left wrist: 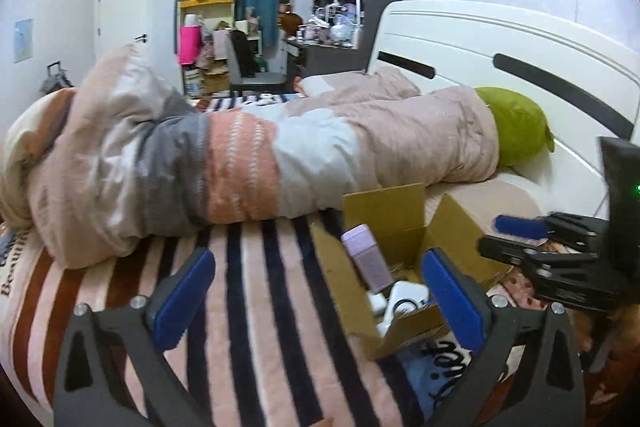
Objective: Organize rigid objects
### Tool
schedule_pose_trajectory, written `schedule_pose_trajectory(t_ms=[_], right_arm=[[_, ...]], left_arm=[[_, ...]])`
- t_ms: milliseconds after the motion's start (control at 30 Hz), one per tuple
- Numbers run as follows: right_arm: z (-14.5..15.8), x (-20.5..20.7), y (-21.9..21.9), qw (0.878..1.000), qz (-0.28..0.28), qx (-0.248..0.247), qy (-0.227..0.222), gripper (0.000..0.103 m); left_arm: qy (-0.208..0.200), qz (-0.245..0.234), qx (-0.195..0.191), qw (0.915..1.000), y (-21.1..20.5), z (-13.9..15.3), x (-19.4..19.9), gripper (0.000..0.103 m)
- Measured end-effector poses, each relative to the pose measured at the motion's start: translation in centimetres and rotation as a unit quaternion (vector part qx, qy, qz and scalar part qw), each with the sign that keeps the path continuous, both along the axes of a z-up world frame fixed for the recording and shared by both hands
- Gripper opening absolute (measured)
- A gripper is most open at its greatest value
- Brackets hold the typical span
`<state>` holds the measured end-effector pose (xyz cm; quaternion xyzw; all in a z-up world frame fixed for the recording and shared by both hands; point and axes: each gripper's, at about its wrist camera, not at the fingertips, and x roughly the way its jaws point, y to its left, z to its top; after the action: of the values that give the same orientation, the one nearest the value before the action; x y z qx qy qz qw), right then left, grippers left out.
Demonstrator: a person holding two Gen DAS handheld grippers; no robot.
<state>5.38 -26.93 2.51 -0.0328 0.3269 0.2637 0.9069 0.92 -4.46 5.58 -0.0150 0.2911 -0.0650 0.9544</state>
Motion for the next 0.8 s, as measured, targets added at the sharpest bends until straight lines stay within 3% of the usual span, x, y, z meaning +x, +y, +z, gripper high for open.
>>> schedule_pose_trajectory(t_ms=[33, 167, 233, 300, 400, 633, 800], right_arm=[[0.2, -0.6, 0.2, 1.0, 0.003, 0.005, -0.007, 0.053], [0.5, -3.7, 1.5, 0.998, 0.013, 0.006, -0.055, 0.073], [0.5, -4.8, 1.8, 0.997, 0.016, 0.002, -0.072, 0.092], [0.0, -5.6, 1.7, 0.997, 0.015, 0.012, -0.079, 0.103], [-0.9, -6.5, 1.5, 0.996, 0.018, 0.034, -0.078, 0.103], [-2.8, -7.1, 3.1, 0.996, -0.02, -0.019, -0.082, 0.103], [-2.9, -7.1, 2.4, 0.997, -0.02, 0.015, -0.069, 0.103]], left_arm=[[0.004, 0.006, 0.003, 1.0, 0.3, -0.2, -0.4, 0.103], [0.013, 0.023, -0.003, 0.9996, 1.3, -1.3, -1.5, 0.103], [0.018, 0.028, -0.011, 0.9994, 1.9, -1.8, -2.1, 0.103], [0.023, 0.034, -0.014, 0.999, 2.3, -2.4, -2.6, 0.103], [0.032, 0.047, -0.016, 0.9983, 2.8, -3.0, -3.1, 0.103], [0.043, 0.055, -0.012, 0.9975, 2.6, -3.8, -3.6, 0.103], [0.045, 0.058, -0.009, 0.9972, 2.5, -4.1, -4.0, 0.103]])
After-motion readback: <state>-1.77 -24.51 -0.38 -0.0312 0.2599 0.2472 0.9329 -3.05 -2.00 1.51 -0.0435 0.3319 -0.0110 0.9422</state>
